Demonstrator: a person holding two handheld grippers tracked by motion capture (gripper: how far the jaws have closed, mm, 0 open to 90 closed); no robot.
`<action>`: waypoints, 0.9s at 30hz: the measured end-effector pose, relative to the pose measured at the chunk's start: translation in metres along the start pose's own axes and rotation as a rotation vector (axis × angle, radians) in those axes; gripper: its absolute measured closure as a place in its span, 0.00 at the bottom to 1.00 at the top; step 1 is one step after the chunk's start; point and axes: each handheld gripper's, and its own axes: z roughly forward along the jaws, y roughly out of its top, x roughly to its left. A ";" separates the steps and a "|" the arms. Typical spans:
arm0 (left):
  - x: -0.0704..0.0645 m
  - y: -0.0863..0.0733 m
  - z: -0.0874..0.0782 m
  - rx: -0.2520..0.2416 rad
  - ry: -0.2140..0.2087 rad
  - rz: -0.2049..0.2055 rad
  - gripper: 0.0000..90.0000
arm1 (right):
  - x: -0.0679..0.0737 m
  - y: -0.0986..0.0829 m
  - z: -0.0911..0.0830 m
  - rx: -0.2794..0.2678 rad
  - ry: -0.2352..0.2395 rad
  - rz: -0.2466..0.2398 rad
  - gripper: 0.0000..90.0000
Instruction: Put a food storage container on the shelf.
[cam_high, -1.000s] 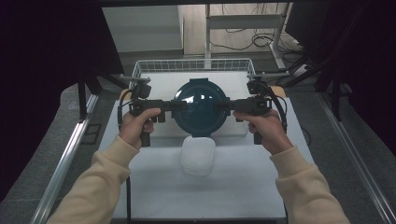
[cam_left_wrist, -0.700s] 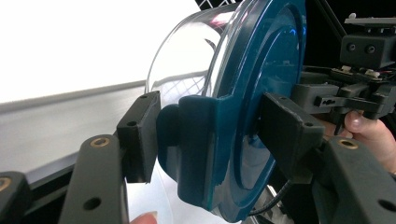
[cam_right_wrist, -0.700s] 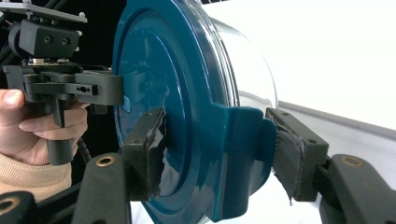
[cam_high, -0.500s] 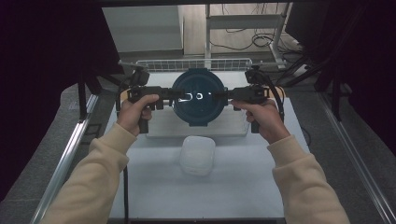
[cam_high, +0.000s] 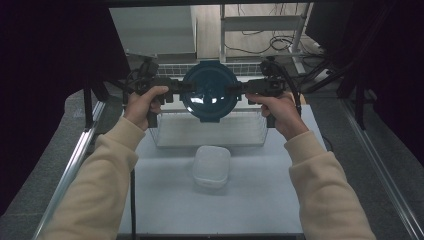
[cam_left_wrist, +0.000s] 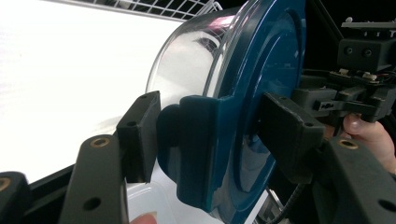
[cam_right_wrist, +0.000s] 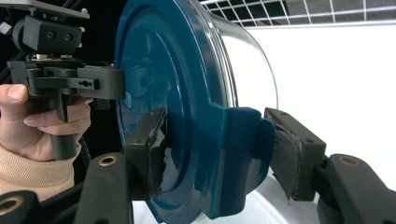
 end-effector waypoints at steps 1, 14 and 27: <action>0.000 0.000 0.000 0.000 0.000 0.000 0.45 | -0.001 0.001 0.000 0.001 0.001 0.004 0.46; 0.017 0.013 0.006 0.000 -0.007 -0.035 0.45 | -0.011 0.016 0.012 0.017 0.000 0.008 0.46; 0.045 0.020 0.017 -0.015 -0.014 -0.124 0.45 | -0.032 0.019 0.033 0.027 0.025 0.073 0.46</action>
